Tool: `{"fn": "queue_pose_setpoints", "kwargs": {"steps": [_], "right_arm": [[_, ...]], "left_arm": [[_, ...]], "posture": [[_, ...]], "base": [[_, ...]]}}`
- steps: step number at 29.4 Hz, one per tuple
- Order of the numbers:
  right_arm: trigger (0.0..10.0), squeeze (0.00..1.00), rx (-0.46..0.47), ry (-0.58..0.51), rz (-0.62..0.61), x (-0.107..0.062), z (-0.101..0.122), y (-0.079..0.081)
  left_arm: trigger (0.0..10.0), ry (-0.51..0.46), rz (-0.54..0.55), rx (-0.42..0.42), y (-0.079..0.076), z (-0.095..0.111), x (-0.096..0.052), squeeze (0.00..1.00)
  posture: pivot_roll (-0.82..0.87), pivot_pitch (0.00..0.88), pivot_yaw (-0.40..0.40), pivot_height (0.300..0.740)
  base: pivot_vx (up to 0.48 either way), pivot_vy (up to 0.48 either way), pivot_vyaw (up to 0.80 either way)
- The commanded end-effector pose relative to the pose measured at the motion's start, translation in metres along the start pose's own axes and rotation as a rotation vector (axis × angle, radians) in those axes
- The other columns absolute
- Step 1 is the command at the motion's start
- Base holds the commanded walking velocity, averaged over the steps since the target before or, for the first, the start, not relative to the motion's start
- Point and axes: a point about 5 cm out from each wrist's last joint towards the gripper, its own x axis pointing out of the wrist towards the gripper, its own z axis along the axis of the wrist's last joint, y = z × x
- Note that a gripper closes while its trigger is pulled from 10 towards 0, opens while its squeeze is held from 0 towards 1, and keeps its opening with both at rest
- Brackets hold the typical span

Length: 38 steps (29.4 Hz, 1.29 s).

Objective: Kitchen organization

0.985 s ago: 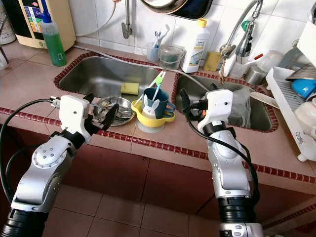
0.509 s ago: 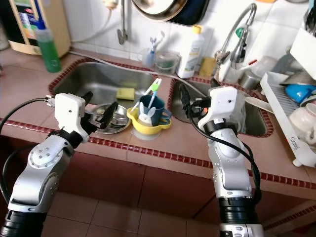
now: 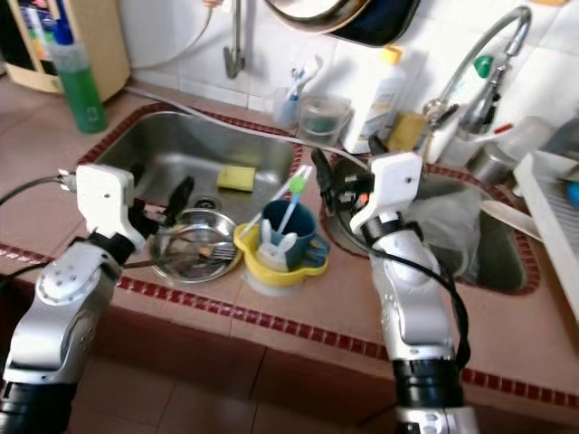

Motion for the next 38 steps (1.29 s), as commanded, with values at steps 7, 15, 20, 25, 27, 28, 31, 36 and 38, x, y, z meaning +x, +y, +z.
{"fn": "queue_pose_setpoints", "kwargs": {"steps": [7, 15, 20, 25, 27, 28, 31, 36, 38], "right_arm": [[10.0, 0.0, 0.074, 0.027, 0.034, 0.002, 0.0, -0.004], [10.0, 0.0, 0.171, 0.072, 0.036, 0.0, -0.01, -0.01], [10.0, 0.0, 0.178, 0.081, 0.007, -0.001, -0.013, -0.015], [10.0, 0.0, 0.246, 0.126, -0.037, -0.004, -0.022, -0.022], [10.0, 0.0, 0.275, 0.149, -0.041, -0.005, -0.027, -0.024], [10.0, 0.0, 0.288, 0.149, -0.036, -0.005, -0.028, -0.024], [10.0, 0.0, 0.348, 0.16, -0.018, -0.005, -0.03, -0.024], [10.0, 0.0, 0.441, 0.193, 0.071, -0.004, -0.031, -0.02], [10.0, 0.0, 0.451, 0.202, 0.081, -0.004, -0.031, -0.02]], "left_arm": [[10.0, -0.034, -0.042, 0.025, 0.0, 0.011, -0.002, 0.0], [10.0, -0.046, -0.132, 0.074, -0.011, 0.015, -0.004, 0.0], [10.0, -0.037, -0.164, 0.077, -0.015, 0.013, -0.005, 0.0], [10.0, -0.016, -0.238, 0.118, -0.023, 0.011, -0.007, 0.0], [10.0, -0.008, -0.265, 0.138, -0.027, 0.01, -0.007, 0.0], [10.0, -0.01, -0.271, 0.148, -0.028, 0.011, -0.007, 0.0], [10.0, -0.01, -0.291, 0.171, -0.031, 0.012, -0.007, 0.0], [10.0, -0.004, -0.32, 0.177, -0.037, 0.015, -0.007, 0.0], [10.0, -0.004, -0.334, 0.177, -0.04, 0.016, -0.007, 0.0]], "posture": [[0.14, 0.0, -0.107, 0.74], [0.15, 0.0, -0.107, 0.74], [0.15, 0.0, -0.103, 0.74], [0.15, 0.0, -0.099, 0.74], [0.15, 0.0, -0.096, 0.74], [0.15, 0.0, -0.096, 0.74], [0.15, 0.0, -0.092, 0.74], [0.15, 0.0, -0.09, 0.74], [0.15, 0.0, -0.091, 0.74]], "base": [[0.0, 0.0, 0.0], [0.0, 0.0, 0.0], [0.0, 0.0, 0.0], [0.0, 0.0, 0.0], [0.0, 0.0, 0.0], [0.0, 0.0, 0.0], [0.0, 0.0, 0.0], [0.0, 0.0, 0.0], [0.0, 0.0, 0.0]]}}
